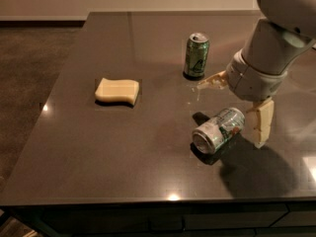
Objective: Place 7up can upright
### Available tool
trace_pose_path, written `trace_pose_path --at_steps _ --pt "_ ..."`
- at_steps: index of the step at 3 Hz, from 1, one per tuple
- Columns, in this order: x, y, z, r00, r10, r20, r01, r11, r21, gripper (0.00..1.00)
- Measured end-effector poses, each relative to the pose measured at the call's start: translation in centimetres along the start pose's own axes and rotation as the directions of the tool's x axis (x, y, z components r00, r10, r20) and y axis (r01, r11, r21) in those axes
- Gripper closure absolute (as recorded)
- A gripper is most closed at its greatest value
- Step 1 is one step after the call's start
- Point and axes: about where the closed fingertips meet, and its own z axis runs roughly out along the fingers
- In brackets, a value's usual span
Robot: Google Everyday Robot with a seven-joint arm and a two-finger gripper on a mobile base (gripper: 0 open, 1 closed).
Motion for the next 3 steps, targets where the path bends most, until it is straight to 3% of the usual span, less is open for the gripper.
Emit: trace_pose_path --at_steps 1,2,3 --pt "-0.4 0.1 0.8 0.994 -0.111 0.006 0.111 0.9934 -0.029 0.00" --pt "-0.8 0.3 1.6 0.986 -0.168 0.010 0.168 0.9831 -0.073 0.00" --pt "-1.0 0.6 2.3 0.986 -0.168 0.009 0.168 0.9789 -0.116 0.00"
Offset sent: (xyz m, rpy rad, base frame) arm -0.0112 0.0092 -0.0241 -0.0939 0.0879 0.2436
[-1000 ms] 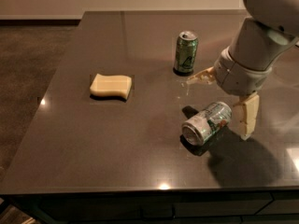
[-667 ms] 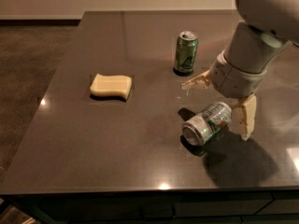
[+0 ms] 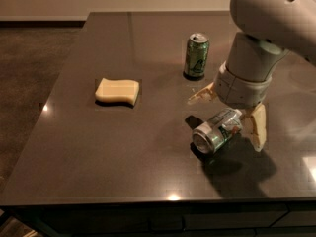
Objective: Place 7up can upright
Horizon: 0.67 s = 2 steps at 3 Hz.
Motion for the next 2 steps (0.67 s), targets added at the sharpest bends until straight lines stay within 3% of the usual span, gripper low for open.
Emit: trace_pose_path --at_steps 2 --pt "0.33 0.08 0.38 0.999 0.049 -0.017 -0.050 0.9985 -0.022 0.43"
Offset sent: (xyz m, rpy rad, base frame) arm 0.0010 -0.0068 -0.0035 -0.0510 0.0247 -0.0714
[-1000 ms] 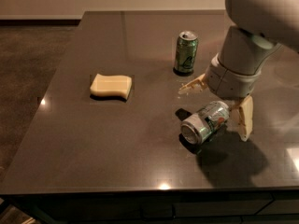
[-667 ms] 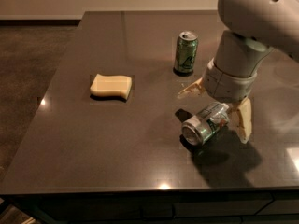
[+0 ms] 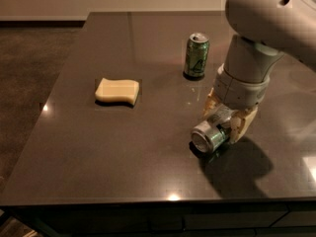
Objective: Place 7up can upright
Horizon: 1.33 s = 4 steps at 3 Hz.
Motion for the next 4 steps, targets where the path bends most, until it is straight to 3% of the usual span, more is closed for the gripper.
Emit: trace_pose_path --at_steps 1,2,3,4 --pt "0.5 -0.4 -0.6 1.000 0.017 -0.013 -0.017 0.9996 0.021 0.65" --pt "1.8 -1.7 -2.4 0.999 0.009 -0.048 -0.005 0.9959 0.091 0.89" --pt "3.2 -3.7 -5.4 0.996 -0.024 -0.091 0.043 0.9767 0.210 1.00" --pt "3.9 -5.5 -7.8 0.977 -0.122 -0.173 0.173 0.9318 0.319 1.00"
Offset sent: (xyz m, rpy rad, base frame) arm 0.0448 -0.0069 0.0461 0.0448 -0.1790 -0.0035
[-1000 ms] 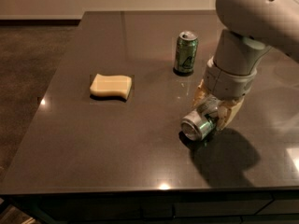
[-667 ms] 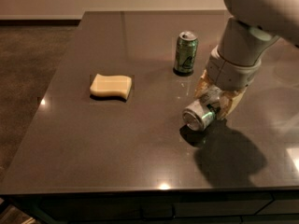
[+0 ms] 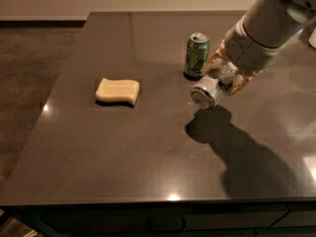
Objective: Place 7up can upright
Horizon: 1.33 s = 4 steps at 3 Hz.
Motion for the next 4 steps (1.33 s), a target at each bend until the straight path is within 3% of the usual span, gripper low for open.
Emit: trace_pose_path --at_steps 2,3,4 --pt "0.0 -0.2 -0.2 1.000 -0.024 -0.004 0.024 0.9997 0.005 1.00" --pt "0.5 -0.5 -0.6 0.989 -0.139 -0.044 0.140 0.9901 0.013 1.00" --pt "1.5 -0.7 -1.3 0.948 -0.294 -0.118 0.300 0.9531 0.038 1.00"
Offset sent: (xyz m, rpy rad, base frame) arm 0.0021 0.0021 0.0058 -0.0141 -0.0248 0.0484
